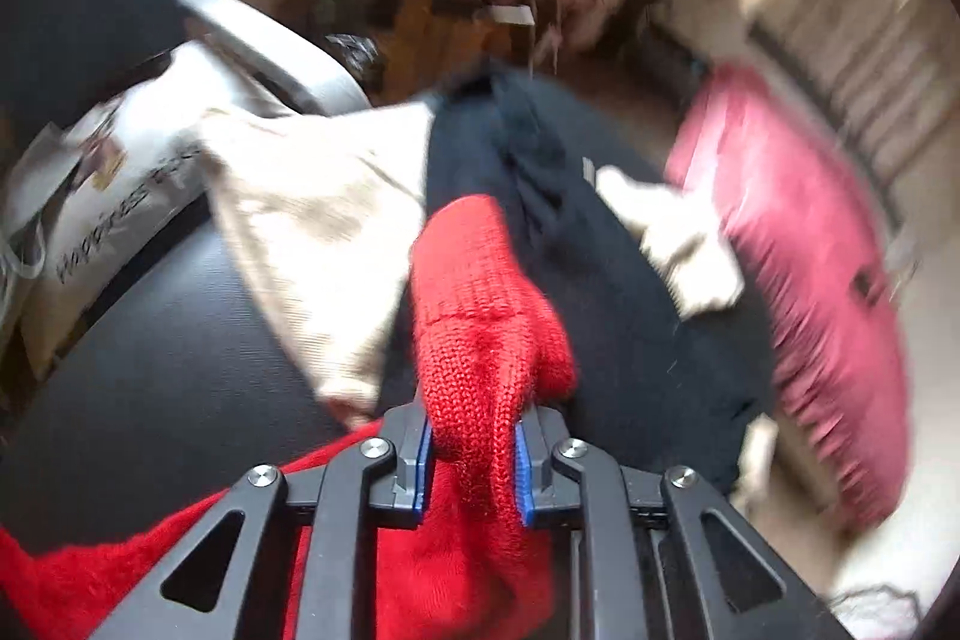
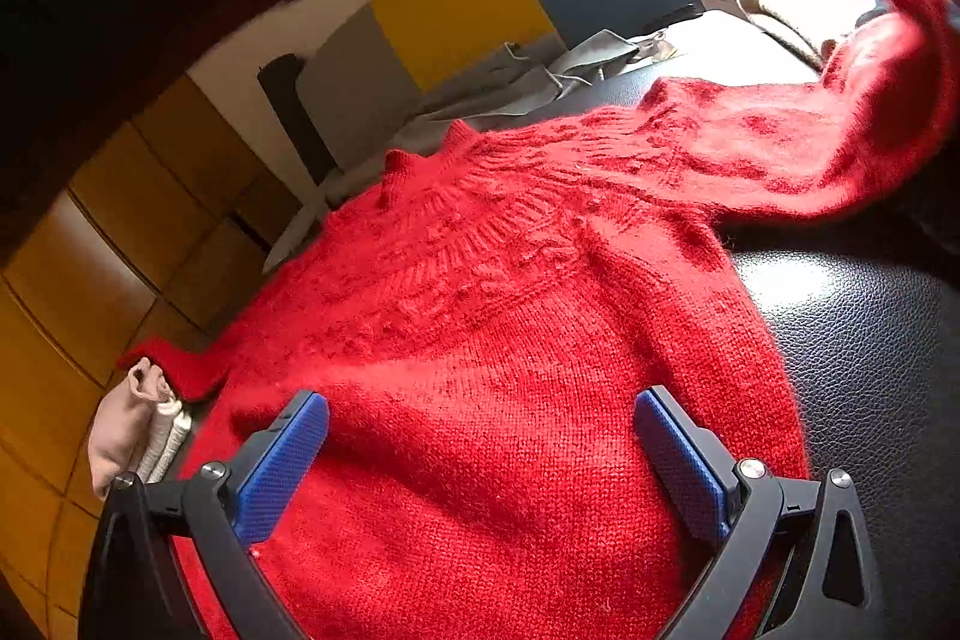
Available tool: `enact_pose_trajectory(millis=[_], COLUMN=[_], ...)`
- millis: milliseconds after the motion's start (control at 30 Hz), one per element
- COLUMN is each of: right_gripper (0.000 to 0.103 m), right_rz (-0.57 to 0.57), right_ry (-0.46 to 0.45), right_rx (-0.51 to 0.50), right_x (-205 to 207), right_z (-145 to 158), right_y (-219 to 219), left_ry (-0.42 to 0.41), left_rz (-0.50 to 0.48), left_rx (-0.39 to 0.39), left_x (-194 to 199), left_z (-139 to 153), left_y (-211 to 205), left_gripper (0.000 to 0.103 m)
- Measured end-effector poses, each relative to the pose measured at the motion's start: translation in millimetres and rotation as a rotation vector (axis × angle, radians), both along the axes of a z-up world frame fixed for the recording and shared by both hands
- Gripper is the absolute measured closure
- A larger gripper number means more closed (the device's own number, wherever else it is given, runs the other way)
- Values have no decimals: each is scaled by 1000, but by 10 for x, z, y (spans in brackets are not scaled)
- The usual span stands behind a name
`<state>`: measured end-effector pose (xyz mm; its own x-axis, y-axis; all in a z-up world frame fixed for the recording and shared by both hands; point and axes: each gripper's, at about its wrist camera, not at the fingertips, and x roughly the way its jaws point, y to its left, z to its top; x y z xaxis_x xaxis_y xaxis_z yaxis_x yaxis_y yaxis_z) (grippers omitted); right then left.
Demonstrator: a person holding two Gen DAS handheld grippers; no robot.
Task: Fold clothes
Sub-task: 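Grasp the sleeve cuff with the left tool and fold it across the body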
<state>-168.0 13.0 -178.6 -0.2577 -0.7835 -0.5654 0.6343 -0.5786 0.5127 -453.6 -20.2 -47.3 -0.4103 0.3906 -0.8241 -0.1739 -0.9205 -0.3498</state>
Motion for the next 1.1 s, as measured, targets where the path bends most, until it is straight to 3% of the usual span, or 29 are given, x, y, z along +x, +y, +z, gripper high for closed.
enact_pose_trajectory(millis=[100, 233, 300, 400, 467, 600, 767, 967, 1100], right_gripper=[0, 0, 0, 0, 0, 0, 0, 0, 0], right_rz=[-13, 25, 109, 143, 160, 150, 136, 131, 131], right_ry=[78, 392, 396, 343, 238, 236, 255, 261, 259], right_rx=[109, 265, 318, 415, 426, 447, 465, 468, 461], right_x=[14, 33, -41, -206, -300, -281, -255, -246, -248], right_z=[158, 437, 406, 219, 44, -34, -34, -24, -15], right_y=[-129, -586, -902, -1259, -1344, -1359, -1385, -1370, -1369], left_ry=[51, 111, 133, 180, 219, 293, 290, 205, 170], left_rz=[81, 163, 194, 258, 305, 429, 554, 704, 763], left_rx=[103, 138, 138, 171, 191, 238, 257, 298, 337], left_x=[151, 390, 531, 755, 976, 1542, 2216, 2943, 3355], left_z=[312, 655, 743, 806, 856, 886, 596, -198, -646], left_y=[-577, -1252, -1468, -1835, -2086, -2709, -3297, -3769, -3816], left_gripper=[84, 84, 84, 84, 84, 84, 84, 84, 84])
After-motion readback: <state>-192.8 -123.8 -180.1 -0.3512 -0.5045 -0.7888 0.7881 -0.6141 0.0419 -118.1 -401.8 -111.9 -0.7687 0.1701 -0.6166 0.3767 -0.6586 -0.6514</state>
